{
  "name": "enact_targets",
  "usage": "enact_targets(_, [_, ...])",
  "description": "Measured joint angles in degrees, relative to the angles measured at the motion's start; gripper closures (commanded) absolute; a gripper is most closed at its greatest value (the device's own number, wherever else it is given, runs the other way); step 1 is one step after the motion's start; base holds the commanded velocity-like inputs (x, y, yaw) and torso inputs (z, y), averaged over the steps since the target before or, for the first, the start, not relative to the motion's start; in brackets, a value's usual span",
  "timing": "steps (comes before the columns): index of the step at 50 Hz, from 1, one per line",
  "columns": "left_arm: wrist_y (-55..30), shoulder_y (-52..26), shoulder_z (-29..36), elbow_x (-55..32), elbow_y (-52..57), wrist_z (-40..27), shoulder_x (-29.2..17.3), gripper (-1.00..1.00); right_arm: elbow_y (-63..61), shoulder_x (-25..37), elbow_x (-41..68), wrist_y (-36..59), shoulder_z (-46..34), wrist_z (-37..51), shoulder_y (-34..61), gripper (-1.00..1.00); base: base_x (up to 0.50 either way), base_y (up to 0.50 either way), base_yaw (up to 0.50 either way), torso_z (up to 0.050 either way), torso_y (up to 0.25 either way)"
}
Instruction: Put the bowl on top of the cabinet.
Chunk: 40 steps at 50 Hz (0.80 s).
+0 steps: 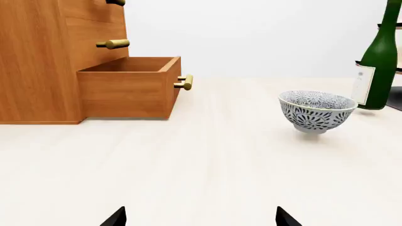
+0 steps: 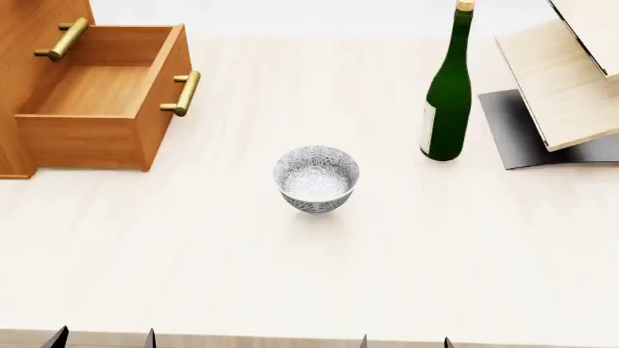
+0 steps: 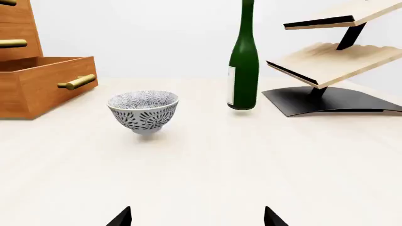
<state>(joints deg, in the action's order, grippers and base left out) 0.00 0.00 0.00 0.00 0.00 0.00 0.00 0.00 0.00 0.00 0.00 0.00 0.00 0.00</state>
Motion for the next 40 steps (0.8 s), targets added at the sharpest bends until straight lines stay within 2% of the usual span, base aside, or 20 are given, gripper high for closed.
enact_targets(31, [0.2,0.1,3.4,-4.3,0.6,-4.3,-3.3,-1.0,-0.7,3.2,4.5,2.2,-3.3,4.3,0.3,-1.0,0.0,0.0,0.0,0.0,0.0])
enact_targets(40, [0.0,1.1,3.2,-5.9,5.0,-5.6,-4.3,-1.0,-4.5,3.8,6.8,5.2,-2.3,6.6,0.2,-1.0,0.0,0.0,0.0,0.0,0.0])
